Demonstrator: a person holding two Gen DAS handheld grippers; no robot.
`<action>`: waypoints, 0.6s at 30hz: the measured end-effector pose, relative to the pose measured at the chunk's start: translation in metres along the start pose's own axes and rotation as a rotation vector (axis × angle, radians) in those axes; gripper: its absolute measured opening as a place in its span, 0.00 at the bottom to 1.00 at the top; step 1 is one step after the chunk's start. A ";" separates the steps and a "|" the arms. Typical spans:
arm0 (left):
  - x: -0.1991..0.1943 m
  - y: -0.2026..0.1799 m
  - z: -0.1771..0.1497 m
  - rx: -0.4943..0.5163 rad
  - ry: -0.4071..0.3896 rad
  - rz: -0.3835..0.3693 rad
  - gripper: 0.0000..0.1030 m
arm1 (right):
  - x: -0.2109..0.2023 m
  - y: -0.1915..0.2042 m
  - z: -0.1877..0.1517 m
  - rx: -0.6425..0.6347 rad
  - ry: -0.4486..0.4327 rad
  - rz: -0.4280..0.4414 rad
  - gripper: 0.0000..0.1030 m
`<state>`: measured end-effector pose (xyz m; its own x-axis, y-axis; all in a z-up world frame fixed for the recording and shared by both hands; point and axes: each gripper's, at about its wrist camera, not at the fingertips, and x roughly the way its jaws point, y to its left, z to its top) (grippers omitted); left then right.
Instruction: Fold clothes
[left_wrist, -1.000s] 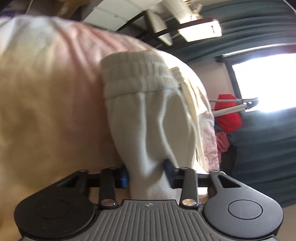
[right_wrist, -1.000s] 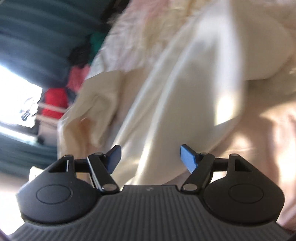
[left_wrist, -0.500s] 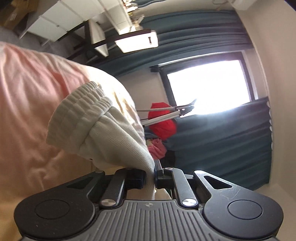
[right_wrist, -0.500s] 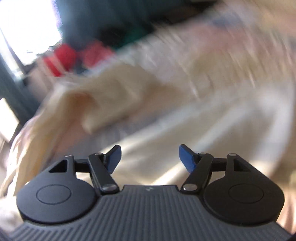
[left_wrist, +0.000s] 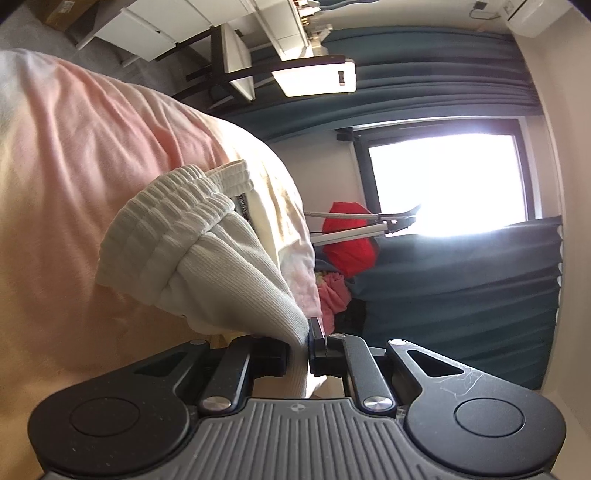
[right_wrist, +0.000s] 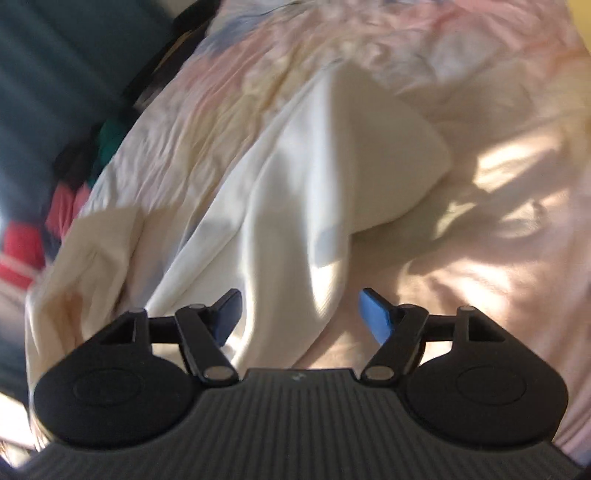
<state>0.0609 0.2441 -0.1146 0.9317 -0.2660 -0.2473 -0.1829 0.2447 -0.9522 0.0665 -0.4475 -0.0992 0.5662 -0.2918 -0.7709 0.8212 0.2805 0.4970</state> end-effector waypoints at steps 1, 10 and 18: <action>0.000 0.000 0.001 0.001 -0.001 0.004 0.10 | 0.008 -0.005 0.003 0.036 0.023 0.011 0.71; 0.009 0.003 0.010 0.028 -0.025 0.001 0.10 | 0.048 0.047 0.042 -0.019 -0.023 0.007 0.12; 0.001 0.008 0.020 -0.006 -0.092 -0.003 0.10 | -0.045 0.142 0.074 -0.113 -0.355 0.476 0.10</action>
<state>0.0671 0.2642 -0.1186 0.9570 -0.1803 -0.2272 -0.1815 0.2384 -0.9541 0.1630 -0.4619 0.0350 0.8746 -0.3926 -0.2846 0.4705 0.5451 0.6939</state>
